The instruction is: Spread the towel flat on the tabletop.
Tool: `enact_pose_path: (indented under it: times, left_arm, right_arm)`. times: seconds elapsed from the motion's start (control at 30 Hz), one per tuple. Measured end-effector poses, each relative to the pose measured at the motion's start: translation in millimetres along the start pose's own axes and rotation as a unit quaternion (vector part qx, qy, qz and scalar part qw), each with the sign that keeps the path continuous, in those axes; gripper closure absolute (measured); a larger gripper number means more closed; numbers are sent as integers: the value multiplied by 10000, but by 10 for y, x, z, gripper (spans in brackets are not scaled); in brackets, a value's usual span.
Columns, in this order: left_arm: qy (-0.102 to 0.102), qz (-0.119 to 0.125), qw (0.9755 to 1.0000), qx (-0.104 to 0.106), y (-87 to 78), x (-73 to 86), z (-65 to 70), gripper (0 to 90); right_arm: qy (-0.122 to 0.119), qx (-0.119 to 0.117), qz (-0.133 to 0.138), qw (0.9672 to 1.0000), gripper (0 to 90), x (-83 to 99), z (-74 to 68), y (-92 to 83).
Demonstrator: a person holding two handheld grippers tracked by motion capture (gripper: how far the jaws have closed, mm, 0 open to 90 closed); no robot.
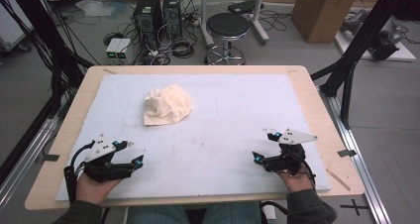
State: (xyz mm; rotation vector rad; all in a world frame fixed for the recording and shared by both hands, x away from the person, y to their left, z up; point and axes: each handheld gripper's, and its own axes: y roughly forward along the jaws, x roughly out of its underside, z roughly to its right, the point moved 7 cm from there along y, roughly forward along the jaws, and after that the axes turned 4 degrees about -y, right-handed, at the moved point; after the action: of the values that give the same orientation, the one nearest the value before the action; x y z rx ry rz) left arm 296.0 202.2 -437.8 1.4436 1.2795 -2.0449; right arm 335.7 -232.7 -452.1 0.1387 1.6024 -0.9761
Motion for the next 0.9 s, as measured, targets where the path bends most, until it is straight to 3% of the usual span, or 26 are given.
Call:
enact_pose_path:
  times: [0.4,0.9]
  left_arm:
    - [89,-74,9999,30,22,9,26,243]
    - [52,-56,10000,42,28,13,24,245]
  right_arm:
    - [3,40,37,10000,102,9,25,-13]
    - [41,-1,22,10000,102,5,3,-6]
